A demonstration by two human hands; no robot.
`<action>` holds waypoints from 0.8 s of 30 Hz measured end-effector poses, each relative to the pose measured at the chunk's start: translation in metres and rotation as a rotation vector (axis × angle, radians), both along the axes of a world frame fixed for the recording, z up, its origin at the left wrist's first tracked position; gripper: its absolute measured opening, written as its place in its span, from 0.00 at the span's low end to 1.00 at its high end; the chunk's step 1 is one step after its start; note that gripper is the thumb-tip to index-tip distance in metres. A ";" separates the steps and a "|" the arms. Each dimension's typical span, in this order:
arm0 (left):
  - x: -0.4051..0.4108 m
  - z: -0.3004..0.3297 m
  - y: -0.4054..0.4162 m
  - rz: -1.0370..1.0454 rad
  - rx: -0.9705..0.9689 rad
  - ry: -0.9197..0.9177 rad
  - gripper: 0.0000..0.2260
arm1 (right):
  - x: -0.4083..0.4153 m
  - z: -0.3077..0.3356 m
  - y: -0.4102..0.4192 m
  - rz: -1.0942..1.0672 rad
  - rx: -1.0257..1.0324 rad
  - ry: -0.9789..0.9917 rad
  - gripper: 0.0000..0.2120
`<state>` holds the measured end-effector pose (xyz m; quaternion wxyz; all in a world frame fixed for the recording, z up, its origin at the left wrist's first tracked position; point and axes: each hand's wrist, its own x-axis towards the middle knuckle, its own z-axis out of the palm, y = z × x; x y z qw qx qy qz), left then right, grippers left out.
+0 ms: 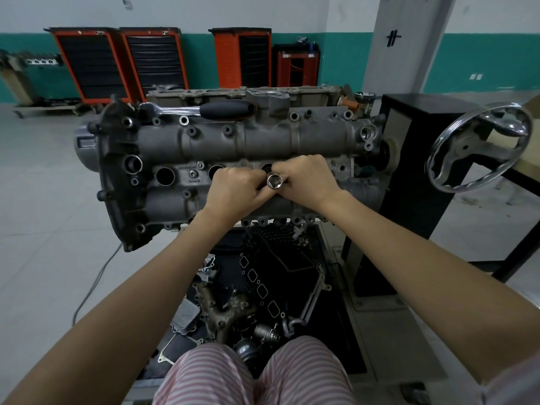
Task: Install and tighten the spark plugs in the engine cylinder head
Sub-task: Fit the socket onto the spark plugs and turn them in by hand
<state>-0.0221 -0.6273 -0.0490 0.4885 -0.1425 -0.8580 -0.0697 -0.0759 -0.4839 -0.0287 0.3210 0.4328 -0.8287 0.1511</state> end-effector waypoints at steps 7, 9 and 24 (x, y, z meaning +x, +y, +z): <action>0.003 0.000 0.003 -0.022 0.045 -0.006 0.16 | -0.005 -0.002 -0.003 -0.017 0.049 0.019 0.09; 0.005 0.001 0.006 0.000 0.028 -0.005 0.14 | -0.006 -0.001 -0.003 -0.012 0.062 0.036 0.10; 0.003 -0.001 0.001 -0.025 -0.036 -0.003 0.16 | -0.004 0.000 -0.002 0.009 0.019 0.009 0.08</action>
